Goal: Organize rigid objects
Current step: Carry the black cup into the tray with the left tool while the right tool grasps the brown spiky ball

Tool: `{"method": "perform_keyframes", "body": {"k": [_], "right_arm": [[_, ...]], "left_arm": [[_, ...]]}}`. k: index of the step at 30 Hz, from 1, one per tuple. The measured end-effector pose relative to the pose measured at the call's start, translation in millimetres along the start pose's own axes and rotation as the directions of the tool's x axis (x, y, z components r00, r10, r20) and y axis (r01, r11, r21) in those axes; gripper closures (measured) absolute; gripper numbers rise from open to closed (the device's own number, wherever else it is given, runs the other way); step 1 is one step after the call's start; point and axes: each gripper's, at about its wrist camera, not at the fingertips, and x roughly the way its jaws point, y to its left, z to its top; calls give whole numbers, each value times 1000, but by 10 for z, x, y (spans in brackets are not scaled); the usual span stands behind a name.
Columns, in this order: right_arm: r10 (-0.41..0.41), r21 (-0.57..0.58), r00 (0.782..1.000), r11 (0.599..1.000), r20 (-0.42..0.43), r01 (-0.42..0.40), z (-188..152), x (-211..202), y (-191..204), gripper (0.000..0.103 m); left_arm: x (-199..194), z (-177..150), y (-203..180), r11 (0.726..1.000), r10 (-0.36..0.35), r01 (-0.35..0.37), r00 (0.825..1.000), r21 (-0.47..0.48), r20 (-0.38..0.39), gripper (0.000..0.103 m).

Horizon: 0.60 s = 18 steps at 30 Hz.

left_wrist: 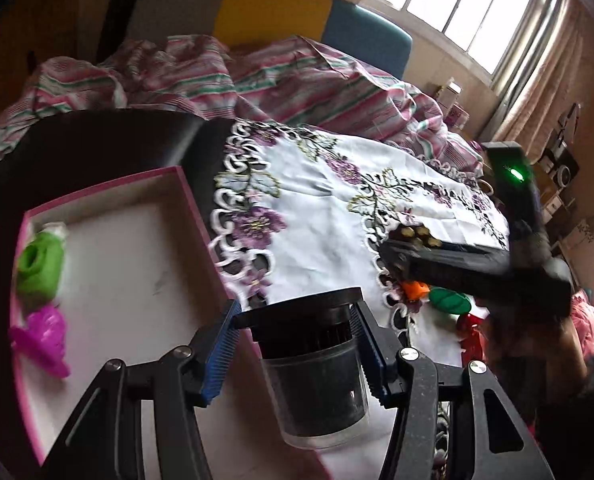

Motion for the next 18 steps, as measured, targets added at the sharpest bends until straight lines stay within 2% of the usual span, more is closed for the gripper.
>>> {"method": "perform_keyframes", "body": {"k": [4, 8, 11, 18], "right_arm": [[81, -47, 997, 996, 3, -81, -215, -103, 197, 40], [66, -95, 997, 993, -48, -70, -381, 18, 341, 40], [51, -115, 997, 992, -49, -57, -391, 53, 375, 40], [45, -122, 998, 991, -43, -50, -385, 61, 366, 40]], "left_arm": [[-181, -90, 86, 999, 45, -45, 999, -8, 23, 46], [-341, -213, 173, 994, 110, -109, 993, -10, 45, 46], [-440, -314, 239, 987, 159, -158, 986, -9, 57, 46], [-563, -508, 327, 979, 203, -203, 978, -12, 55, 46]]}}
